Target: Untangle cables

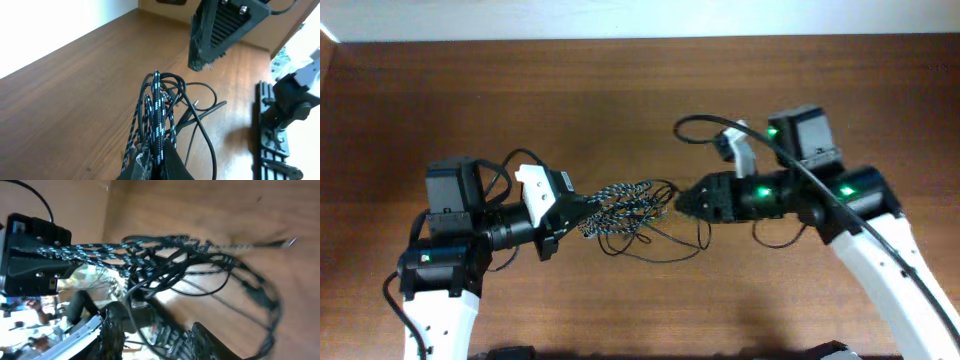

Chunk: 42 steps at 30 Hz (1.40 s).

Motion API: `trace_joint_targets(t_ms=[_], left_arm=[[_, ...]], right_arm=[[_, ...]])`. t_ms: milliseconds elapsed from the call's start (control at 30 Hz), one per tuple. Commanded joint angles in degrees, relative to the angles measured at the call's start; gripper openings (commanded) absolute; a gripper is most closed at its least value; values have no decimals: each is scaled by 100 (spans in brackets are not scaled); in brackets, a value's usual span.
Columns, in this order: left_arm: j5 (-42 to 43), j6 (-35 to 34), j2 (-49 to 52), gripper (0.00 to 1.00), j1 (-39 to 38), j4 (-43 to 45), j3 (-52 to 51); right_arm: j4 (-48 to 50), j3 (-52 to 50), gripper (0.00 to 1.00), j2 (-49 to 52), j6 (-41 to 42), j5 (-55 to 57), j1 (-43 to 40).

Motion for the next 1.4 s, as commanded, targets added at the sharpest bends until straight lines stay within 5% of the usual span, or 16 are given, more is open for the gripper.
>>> trace_joint_targets(t_ms=[0,133,167,233,267,367,533,600,733,900,967,1067,1167,1267,1367], left_arm=[[-203,120,-13,0,2,20,85],[72,120,-13,0,2,-4,85],[181,120,-13,0,2,-7,85],[177,120,-13,0,2,-109,85],[133,120,-13,0,2,-131,85],[-1261,111,11,0,2,-369,81],[-2020,-140,470,0,2,-337,81],[-2809,-1209,785,0,2,4,81],[-7114,-5307,861,0,4,494,81],[-7554,-7099,861,8,922,483,81],[-6568,-6863,861,2,1453,479,81],[-4118,-5241,861,0,1497,767,81],[518,-2472,859,0,1497,975,81],[2691,-2358,859,0,1502,2015,81],[2594,-3768,861,0,1504,2874,83]], right_arm=[[452,33,44,229,807,179,463],[1056,33,40,660,1904,837,940],[1108,33,34,767,2072,986,1014],[1217,33,7,881,2011,1456,1027],[1215,33,4,852,1878,1633,1027],[1222,197,4,208,1134,1641,603],[981,227,4,-1915,614,2721,-782],[892,227,4,-2627,619,3501,-1263],[553,227,5,-3062,595,5493,-1661],[289,227,11,-3056,365,7425,-2009],[269,225,17,-3056,369,6924,-2026],[267,225,39,-3056,367,6242,-2026],[216,223,51,-3032,369,5536,-2026],[-146,221,55,-2680,365,3932,-2026],[-376,221,56,-2199,363,2304,-2015]])
